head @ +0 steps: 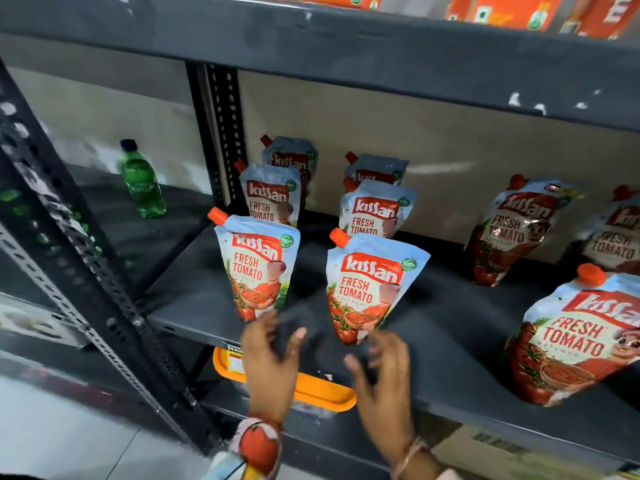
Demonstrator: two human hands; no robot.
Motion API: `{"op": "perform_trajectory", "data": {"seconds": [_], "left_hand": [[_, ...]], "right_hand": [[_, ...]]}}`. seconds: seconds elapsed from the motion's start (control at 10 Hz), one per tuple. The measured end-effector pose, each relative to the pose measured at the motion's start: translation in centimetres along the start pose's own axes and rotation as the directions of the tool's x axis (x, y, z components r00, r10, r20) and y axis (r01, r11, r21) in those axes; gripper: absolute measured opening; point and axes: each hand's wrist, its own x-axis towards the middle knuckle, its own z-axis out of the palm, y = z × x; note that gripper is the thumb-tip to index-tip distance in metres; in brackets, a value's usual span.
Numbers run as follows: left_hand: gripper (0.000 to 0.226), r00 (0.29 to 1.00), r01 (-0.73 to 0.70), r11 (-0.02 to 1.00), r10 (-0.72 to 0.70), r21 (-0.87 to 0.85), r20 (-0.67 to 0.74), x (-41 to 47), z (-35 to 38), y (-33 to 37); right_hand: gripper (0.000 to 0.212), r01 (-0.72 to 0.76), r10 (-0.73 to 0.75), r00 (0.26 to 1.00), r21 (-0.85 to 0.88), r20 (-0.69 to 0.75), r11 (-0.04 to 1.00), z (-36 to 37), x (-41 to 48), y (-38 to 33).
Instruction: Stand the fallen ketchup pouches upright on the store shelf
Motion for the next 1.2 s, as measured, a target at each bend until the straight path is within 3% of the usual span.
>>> {"op": "perform_trajectory", "data": {"seconds": [0.1, 0.2, 0.3, 0.4, 0.7, 0.8, 0.9, 1.0, 1.1, 1.2], "left_hand": [[0.074, 0.994, 0.042, 0.991, -0.028, 0.129, -0.104, 2.7, -2.9, -1.4], [0.094, 0.991, 0.056, 0.981, -0.077, 0.188, 0.107, 6.3, -3.6, -1.7], [0.087, 0.989, 0.009, 0.977, -0.04, 0.213, 0.142, 7.9, -3.3, -1.9], [0.082, 0.992, 0.022, 0.979, -0.047, 0.203, 0.119, 8.7, -3.8, -2.4], [0.079, 0.994, 0.015, 0.971, -0.04, 0.238, 0.102, 10.1, -5.5, -3.8], [0.081, 0.991, 0.043, 0.967, -0.073, 0.249, 0.114, 9.0, -5.4, -3.6], [0.082, 0.994, 0.105, 0.961, -0.102, 0.256, -0.027, 6.2, -4.5, -2.5], [0.075, 0.975, 0.003, 0.961, 0.058, 0.276, -0.216, 1.8, -2.4, 0.3], [0.073, 0.926, -0.217, 0.954, 0.269, 0.208, -0.265, -1.2, 1.3, 6.3], [0.064, 0.793, -0.499, 0.839, 0.543, 0.216, -0.275, -4.0, 4.9, 15.1]], "right_hand": [[0.043, 0.015, -0.032, 0.932, 0.049, 0.361, 0.999, 3.6, -0.9, -1.9], [0.061, -0.223, 0.175, 0.919, 0.098, 0.354, 0.97, 8.0, 2.5, -3.0], [0.059, -0.437, 0.362, 0.868, 0.175, 0.34, 0.883, 11.2, 6.2, -3.9], [0.034, -0.434, 0.368, 0.854, 0.113, 0.367, 0.894, 13.5, 7.2, -4.1], [0.033, -0.415, 0.341, 0.85, 0.113, 0.403, 0.903, 15.2, 7.3, -5.0], [0.054, -0.336, 0.267, 0.862, 0.091, 0.432, 0.938, 13.3, 5.5, -5.1], [0.055, -0.086, 0.083, 0.888, -0.014, 0.452, 0.996, 9.9, 2.0, -4.5], [0.054, 0.216, -0.16, 0.936, -0.152, 0.314, 0.964, 4.4, -0.2, -4.4], [0.069, 0.425, -0.43, 0.901, -0.32, 0.058, 0.847, -3.2, 1.7, -5.5], [0.076, 0.533, -0.606, 0.792, -0.397, -0.076, 0.747, -13.6, 4.2, -8.3]]}}
